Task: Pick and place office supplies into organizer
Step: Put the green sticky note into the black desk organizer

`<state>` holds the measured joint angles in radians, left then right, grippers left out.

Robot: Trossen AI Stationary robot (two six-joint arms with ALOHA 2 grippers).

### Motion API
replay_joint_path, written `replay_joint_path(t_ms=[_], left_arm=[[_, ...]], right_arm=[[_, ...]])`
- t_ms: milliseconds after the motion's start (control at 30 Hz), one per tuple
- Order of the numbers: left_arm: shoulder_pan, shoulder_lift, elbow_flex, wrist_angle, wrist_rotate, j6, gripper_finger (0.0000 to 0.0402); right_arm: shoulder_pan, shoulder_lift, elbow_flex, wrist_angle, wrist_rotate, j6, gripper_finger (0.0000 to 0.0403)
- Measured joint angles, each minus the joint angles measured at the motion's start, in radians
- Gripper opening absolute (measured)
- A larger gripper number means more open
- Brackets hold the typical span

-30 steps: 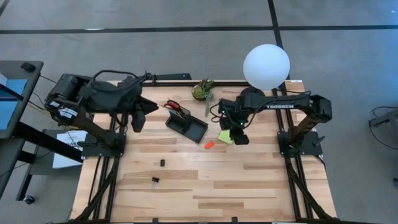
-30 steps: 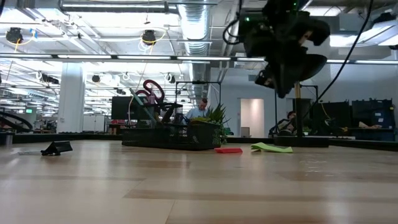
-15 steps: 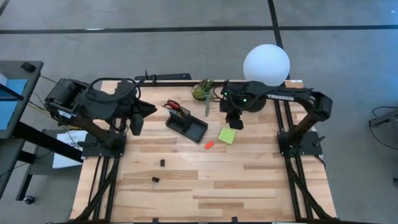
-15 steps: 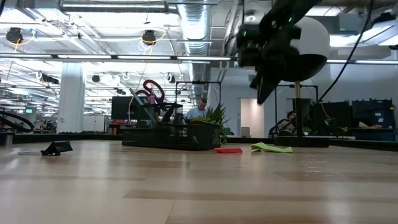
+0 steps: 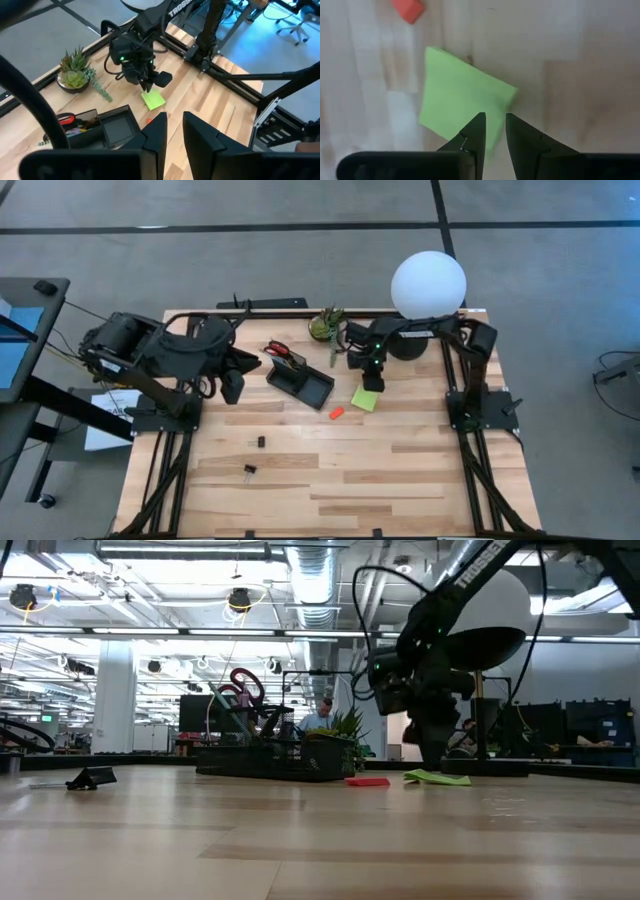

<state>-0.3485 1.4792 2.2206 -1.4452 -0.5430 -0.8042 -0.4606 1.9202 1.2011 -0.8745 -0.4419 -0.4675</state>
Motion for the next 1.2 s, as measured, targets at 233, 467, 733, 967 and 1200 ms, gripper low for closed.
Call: replay_joint_path(t_ms=[233, 467, 733, 967, 1200], left_arm=[[0.000, 0.003, 0.000, 0.000, 0.005, -0.005, 0.0056], [0.000, 0.003, 0.000, -0.001, 0.005, -0.005, 0.0056], [0.000, 0.003, 0.000, -0.013, 0.005, -0.005, 0.0056], [0.000, 0.003, 0.000, -0.024, 0.006, -0.005, 0.0056], [0.000, 0.003, 0.000, -0.028, 0.006, -0.004, 0.0056]], right_arm=[[0.009, 0.032, 0.001, 0.019, -0.015, -0.039, 0.0067], [0.007, 0.031, 0.002, 0.043, 0.015, -0.018, 0.0067], [0.029, 0.017, 0.004, 0.012, 0.012, 0.072, 0.0067], [0.154, 0.017, 0.003, -0.028, -0.026, 0.125, 0.0067], [0.332, 0.017, 0.003, -0.087, 0.041, 0.118, 0.0067]])
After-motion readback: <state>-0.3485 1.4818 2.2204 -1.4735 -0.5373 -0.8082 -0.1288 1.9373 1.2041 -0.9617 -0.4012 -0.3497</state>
